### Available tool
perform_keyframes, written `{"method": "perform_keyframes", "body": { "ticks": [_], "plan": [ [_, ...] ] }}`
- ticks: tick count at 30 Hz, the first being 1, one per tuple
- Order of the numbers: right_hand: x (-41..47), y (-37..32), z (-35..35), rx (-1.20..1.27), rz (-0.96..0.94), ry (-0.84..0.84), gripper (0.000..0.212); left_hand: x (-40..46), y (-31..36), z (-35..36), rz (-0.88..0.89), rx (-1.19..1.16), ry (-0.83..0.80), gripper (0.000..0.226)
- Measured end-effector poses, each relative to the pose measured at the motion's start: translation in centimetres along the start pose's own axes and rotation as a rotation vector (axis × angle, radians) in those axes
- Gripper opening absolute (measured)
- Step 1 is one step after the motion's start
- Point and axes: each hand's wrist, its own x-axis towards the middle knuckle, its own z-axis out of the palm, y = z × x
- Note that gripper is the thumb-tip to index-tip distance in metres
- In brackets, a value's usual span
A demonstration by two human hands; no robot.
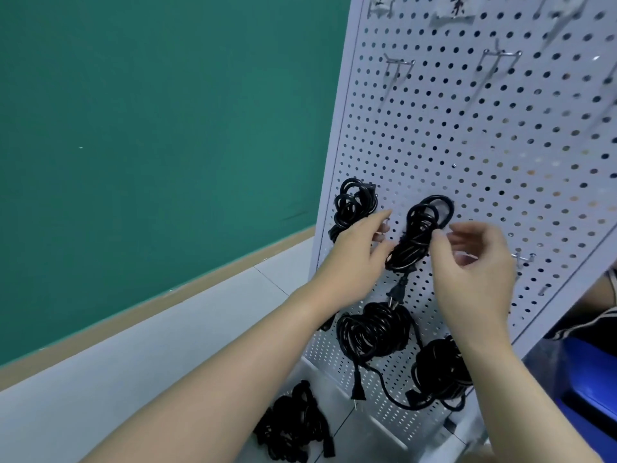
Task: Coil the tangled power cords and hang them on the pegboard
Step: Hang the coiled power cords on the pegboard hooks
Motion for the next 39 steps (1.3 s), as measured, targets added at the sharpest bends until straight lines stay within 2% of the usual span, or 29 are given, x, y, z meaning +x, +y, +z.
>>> {"method": "perform_keyframes", "body": {
  "ticks": [2, 5, 10, 13, 18, 25, 30, 34, 36, 39],
  "plan": [
    [-1.7, -1.3, 0.8, 0.054, -0.076, -0.083, 0.01, -1.3, -0.5, -1.6, 0.016, 0.056, 0.056, 0.041],
    [-4.9, -2.6, 3.4, 0.148, -0.074, -0.303, 0.005, -3.3, -2.3, -4.4, -0.044, 0.038, 0.205, 0.027],
    [-10.2, -0.9, 9.7, 0.153, 0.089, -0.699, 0.008, -8.6, -9.5, -9.6, -0.338, -0.023, 0.395, 0.013],
    [-13.4, 2.1, 13.0, 0.1, 0.2, -0.839, 0.007, -13.6, -15.3, -11.9, -0.575, -0.05, 0.442, 0.012],
    [-18.8, 9.7, 17.2, 0.088, 0.529, -0.914, 0.005, -23.1, -24.7, -14.2, -0.949, 0.007, 0.372, 0.015],
    [-27.4, 18.7, 23.6, 0.023, 0.859, -1.009, 0.008, -30.0, -34.0, -12.5, -1.328, -0.169, 0.379, 0.011],
    [-30.3, 23.7, 26.9, -0.024, 0.999, -1.033, 0.009, -28.9, -39.4, -7.4, -1.388, -0.225, 0.347, 0.028],
    [-31.5, 27.3, 28.1, -0.049, 1.088, -1.066, 0.017, -28.5, -42.5, -4.6, -1.404, -0.13, 0.355, 0.031],
    [-32.1, 28.5, 28.5, -0.047, 1.111, -1.07, 0.018, -28.8, -43.9, -4.3, -1.417, -0.078, 0.376, 0.029],
    [-32.8, 29.2, 28.9, -0.026, 1.165, -1.057, 0.023, -28.9, -45.0, -4.3, -1.412, -0.088, 0.385, 0.013]
  ]
}}
